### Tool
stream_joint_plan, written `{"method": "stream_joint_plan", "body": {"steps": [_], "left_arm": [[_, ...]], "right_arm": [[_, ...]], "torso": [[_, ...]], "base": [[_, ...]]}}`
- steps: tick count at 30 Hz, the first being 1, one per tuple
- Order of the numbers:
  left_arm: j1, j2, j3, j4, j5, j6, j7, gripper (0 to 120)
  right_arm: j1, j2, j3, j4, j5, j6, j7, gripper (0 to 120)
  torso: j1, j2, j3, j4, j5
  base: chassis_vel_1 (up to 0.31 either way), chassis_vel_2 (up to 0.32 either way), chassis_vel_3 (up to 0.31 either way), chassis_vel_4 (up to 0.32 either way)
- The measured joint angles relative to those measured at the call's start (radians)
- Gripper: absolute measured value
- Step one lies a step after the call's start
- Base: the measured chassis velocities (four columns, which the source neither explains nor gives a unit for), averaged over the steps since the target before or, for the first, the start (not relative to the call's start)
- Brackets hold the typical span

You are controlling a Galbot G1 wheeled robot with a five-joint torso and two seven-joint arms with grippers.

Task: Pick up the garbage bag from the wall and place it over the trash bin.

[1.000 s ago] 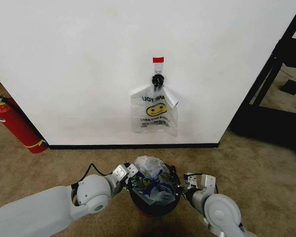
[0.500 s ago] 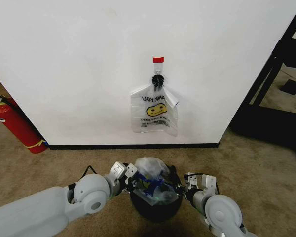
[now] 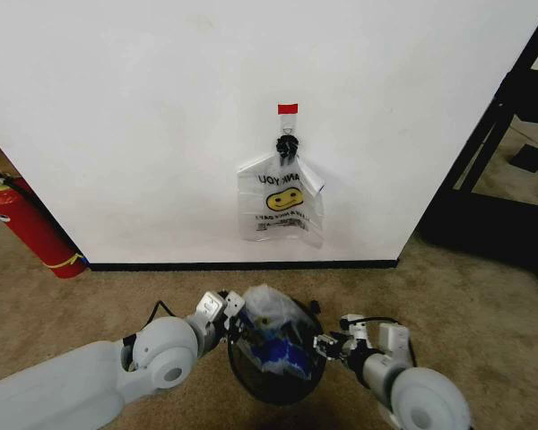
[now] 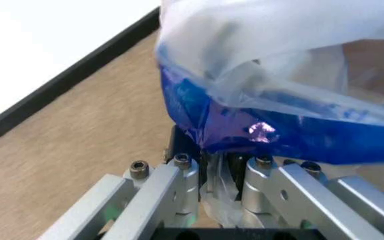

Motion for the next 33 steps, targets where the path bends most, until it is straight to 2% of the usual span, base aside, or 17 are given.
{"method": "stream_joint_plan", "body": {"steps": [3, 5, 7, 9, 12, 14, 16, 17, 20, 22, 28, 31, 33], "left_arm": [[0.018, -0.006, -0.032, 0.008, -0.010, 0.007, -0.048, 5], [0.023, -0.005, -0.043, 0.008, -0.007, 0.007, -0.065, 5], [0.024, -0.008, -0.046, 0.010, -0.005, 0.007, -0.075, 5], [0.023, -0.013, -0.046, 0.014, -0.003, 0.007, -0.087, 5], [0.015, -0.019, -0.046, 0.017, -0.004, 0.006, -0.106, 5], [0.007, -0.025, -0.047, 0.018, -0.013, 0.006, -0.125, 5], [0.005, -0.030, -0.062, 0.005, -0.032, 0.005, -0.142, 5], [0.005, -0.030, -0.062, 0.005, -0.032, 0.005, -0.142, 5], [0.015, -0.017, -0.091, -0.049, -0.035, 0.004, -0.158, 5], [0.015, -0.010, -0.095, -0.065, -0.035, 0.004, -0.160, 5], [0.018, -0.011, -0.095, -0.070, -0.035, 0.003, -0.165, 5], [0.018, -0.013, -0.093, -0.071, -0.035, 0.003, -0.165, 5], [0.017, -0.012, -0.090, -0.072, -0.035, 0.003, -0.165, 5]], "right_arm": [[-0.038, -0.030, 0.051, 0.023, -0.064, 0.008, -0.062, 87], [-0.053, -0.042, 0.068, 0.030, -0.088, 0.027, -0.098, 91], [-0.064, -0.052, 0.083, 0.038, -0.112, 0.047, -0.142, 97], [-0.074, -0.062, 0.086, 0.044, -0.152, 0.080, -0.199, 100], [-0.077, -0.079, 0.070, 0.044, -0.229, 0.132, -0.269, 100], [-0.072, -0.103, 0.032, 0.024, -0.322, 0.201, -0.344, 100], [-0.019, -0.154, -0.070, -0.055, -0.454, 0.316, -0.451, 100], [-0.019, -0.154, -0.070, -0.055, -0.454, 0.316, -0.451, 100], [0.108, -0.200, -0.223, -0.190, -0.547, 0.407, -0.523, 100], [0.173, -0.203, -0.287, -0.239, -0.576, 0.427, -0.533, 100], [0.283, -0.178, -0.376, -0.290, -0.596, 0.437, -0.536, 100], [0.315, -0.175, -0.406, -0.298, -0.598, 0.432, -0.535, 98], [0.341, -0.171, -0.432, -0.309, -0.611, 0.423, -0.533, 90]], "torso": [[0.000, 0.000, 0.000, 0.0013, -0.0001], [0.000, 0.000, 0.000, 0.0006, 0.0008], [0.000, 0.000, 0.000, 0.0014, 0.0007], [0.000, 0.000, 0.000, -0.0001, -0.0001], [0.000, 0.000, 0.000, -0.0001, 0.0002], [0.000, 0.000, 0.000, 0.0001, 0.0003], [0.000, 0.000, 0.000, 0.0006, 0.0001], [0.000, 0.000, 0.000, 0.0006, 0.0001], [0.000, 0.000, 0.000, 0.0006, 0.0003], [0.000, 0.000, 0.000, 0.0006, 0.0004], [0.000, 0.000, 0.000, 0.0006, 0.0003], [0.000, 0.000, 0.000, 0.0003, 0.0001], [0.000, 0.000, 0.000, 0.0003, 0.0002]], "base": [[0.000, 0.000, 0.000, 0.000], [0.000, 0.000, 0.000, 0.000], [0.000, 0.000, 0.000, 0.000], [0.000, 0.000, 0.000, 0.000], [0.000, 0.000, 0.000, 0.000], [0.000, 0.000, 0.000, 0.000], [0.000, 0.000, 0.000, 0.000], [0.000, 0.000, 0.000, 0.000], [0.000, 0.000, 0.000, 0.000], [0.000, 0.000, 0.000, 0.000], [0.000, 0.000, 0.000, 0.000], [0.000, 0.000, 0.000, 0.000], [0.000, 0.000, 0.000, 0.000]]}}
